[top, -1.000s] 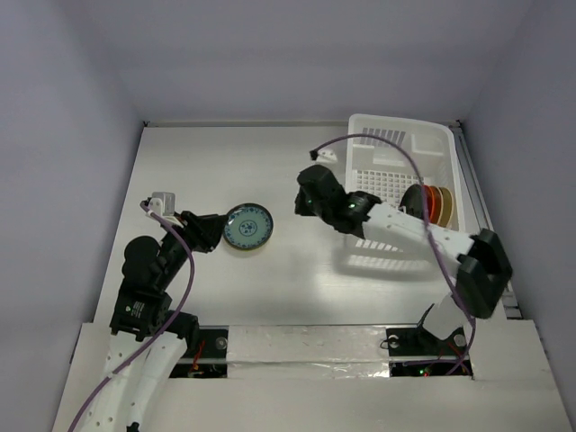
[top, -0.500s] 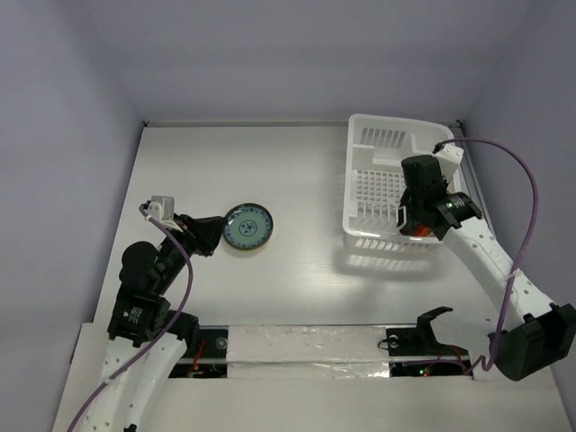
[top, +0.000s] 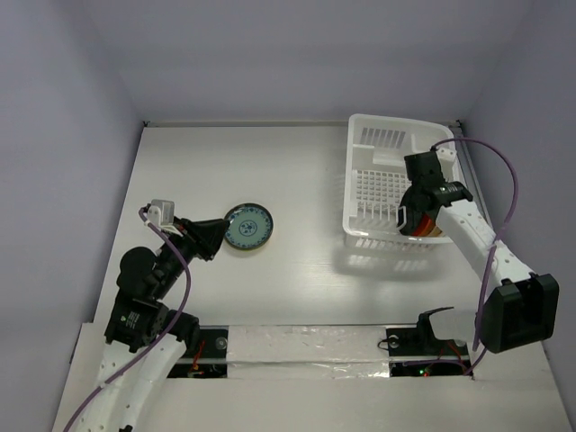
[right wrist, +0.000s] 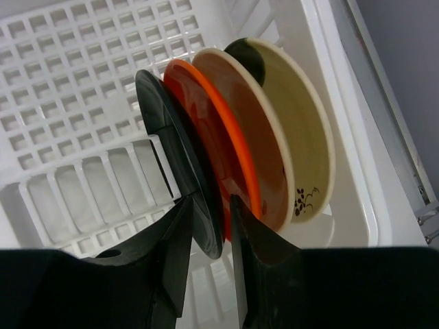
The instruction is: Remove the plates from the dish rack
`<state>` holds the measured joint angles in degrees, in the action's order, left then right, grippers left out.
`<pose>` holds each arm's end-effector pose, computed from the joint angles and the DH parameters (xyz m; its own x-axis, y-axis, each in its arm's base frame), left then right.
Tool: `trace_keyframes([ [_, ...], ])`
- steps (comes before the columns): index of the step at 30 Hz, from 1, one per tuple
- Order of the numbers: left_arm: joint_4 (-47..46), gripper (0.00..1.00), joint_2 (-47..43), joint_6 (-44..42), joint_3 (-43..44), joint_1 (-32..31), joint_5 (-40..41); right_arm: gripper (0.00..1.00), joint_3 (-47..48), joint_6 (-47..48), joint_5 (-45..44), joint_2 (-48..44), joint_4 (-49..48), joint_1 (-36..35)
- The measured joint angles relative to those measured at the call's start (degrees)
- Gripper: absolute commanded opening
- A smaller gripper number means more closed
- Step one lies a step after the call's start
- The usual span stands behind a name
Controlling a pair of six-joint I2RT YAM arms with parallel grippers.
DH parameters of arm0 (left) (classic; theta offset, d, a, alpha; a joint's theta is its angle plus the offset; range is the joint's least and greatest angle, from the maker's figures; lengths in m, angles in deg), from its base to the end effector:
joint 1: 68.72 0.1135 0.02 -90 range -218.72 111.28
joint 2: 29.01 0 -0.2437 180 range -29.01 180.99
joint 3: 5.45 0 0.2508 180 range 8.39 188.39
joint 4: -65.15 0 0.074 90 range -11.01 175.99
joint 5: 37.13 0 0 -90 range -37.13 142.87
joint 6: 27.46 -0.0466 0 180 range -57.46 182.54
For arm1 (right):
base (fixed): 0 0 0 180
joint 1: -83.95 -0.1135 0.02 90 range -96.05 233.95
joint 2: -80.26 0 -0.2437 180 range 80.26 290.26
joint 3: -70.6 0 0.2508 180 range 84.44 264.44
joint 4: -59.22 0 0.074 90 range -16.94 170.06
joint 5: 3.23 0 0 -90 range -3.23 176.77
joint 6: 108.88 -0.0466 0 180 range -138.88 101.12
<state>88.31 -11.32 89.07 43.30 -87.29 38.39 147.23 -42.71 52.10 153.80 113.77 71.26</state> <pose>0.1107 -0.0495 0.3333 -0.1260 -0.4139 -0.9016 0.5441 0.7311 -0.4117 0.2706 0.0338 0.2729 -0.6313 0.1985 -0.7497 0.4593 0.8746 -0.1553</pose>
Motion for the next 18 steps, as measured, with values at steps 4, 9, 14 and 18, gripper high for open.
trace_keyframes([
  [4, 0.02, 0.19, -0.26, 0.0, 0.0, -0.5, 0.09, 0.33, 0.02, 0.81, 0.85, 1.73, 0.0, 0.0],
  [9, 0.04, 0.19, -0.26, 0.0, 0.0, -0.98, 0.17, 0.27, 0.31, 1.4, 0.85, 4.68, 0.11, 0.59],
  [14, 0.07, 0.19, -0.26, 0.0, 0.0, -0.98, 0.2, 0.14, 2.54, 2.03, -0.61, 8.0, 2.4, 1.14],
  [18, 0.07, 0.19, -0.26, 0.0, 0.0, -0.98, 0.2, 0.08, 4.66, 2.93, -0.94, 9.03, 5.4, 1.07],
])
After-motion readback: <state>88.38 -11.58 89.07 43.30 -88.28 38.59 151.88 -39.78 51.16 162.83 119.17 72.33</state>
